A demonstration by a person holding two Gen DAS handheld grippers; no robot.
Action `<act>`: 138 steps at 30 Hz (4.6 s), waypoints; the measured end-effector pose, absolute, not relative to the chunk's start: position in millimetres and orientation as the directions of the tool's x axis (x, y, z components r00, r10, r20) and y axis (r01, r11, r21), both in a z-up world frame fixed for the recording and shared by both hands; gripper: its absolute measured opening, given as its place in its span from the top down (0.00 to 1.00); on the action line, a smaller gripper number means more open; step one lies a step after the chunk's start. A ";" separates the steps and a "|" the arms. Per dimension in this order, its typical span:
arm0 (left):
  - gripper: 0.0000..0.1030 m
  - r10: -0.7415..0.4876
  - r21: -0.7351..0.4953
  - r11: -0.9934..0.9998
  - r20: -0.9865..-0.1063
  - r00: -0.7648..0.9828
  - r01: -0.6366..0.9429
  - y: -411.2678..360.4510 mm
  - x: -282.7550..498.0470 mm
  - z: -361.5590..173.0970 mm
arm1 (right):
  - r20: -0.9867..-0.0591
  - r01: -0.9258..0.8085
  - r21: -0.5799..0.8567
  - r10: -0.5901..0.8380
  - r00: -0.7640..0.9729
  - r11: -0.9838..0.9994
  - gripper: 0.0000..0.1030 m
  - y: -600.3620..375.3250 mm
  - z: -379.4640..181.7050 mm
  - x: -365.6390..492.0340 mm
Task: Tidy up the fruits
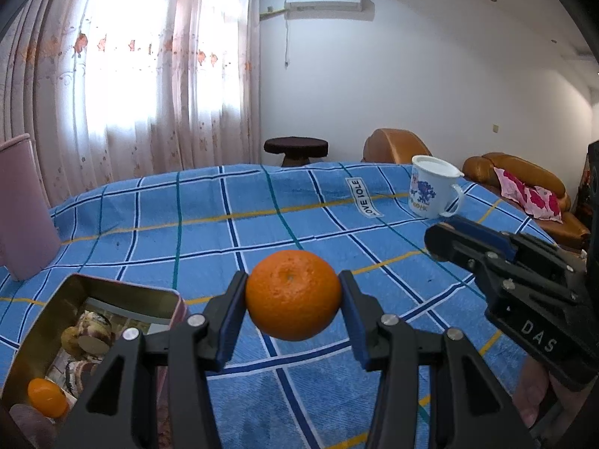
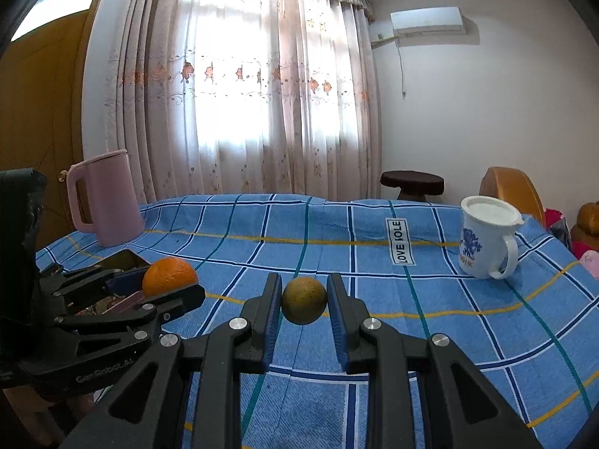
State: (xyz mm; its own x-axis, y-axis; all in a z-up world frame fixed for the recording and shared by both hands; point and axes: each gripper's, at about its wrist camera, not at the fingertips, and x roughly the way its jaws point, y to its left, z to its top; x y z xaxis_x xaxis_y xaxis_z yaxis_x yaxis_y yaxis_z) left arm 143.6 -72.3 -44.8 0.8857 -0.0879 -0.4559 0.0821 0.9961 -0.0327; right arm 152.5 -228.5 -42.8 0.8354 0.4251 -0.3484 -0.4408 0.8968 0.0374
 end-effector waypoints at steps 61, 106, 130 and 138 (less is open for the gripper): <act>0.51 0.078 -0.128 0.981 -0.416 0.906 -0.143 72.0 66.0 -26.7 | -0.350 -0.711 0.044 0.677 0.647 0.702 0.74 -94.9 -36.0 100.9; 0.27 0.129 -0.151 0.962 -0.484 0.865 -0.228 117.4 45.5 -46.5 | -0.550 -0.795 -0.012 0.661 0.511 0.606 0.54 -18.5 -64.3 90.8; 0.04 0.139 -0.160 0.963 -0.391 0.910 -0.215 96.7 18.6 -27.7 | -0.370 -0.606 0.003 0.564 0.739 0.796 0.37 -101.2 -19.6 74.6; 0.04 0.128 -0.161 0.966 -0.381 0.916 -0.202 88.1 15.7 -24.0 | -0.356 -0.596 0.005 0.559 0.749 0.803 0.37 -112.3 -13.0 67.8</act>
State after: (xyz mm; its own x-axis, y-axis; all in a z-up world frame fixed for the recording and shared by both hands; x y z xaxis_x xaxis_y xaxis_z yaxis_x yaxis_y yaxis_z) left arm 15.7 88.1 -24.0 0.9156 0.1276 -0.3813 -0.2017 0.9661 -0.1610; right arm 67.8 -112.3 -13.0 0.7490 0.5587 -0.3562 -0.5963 0.8027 0.0050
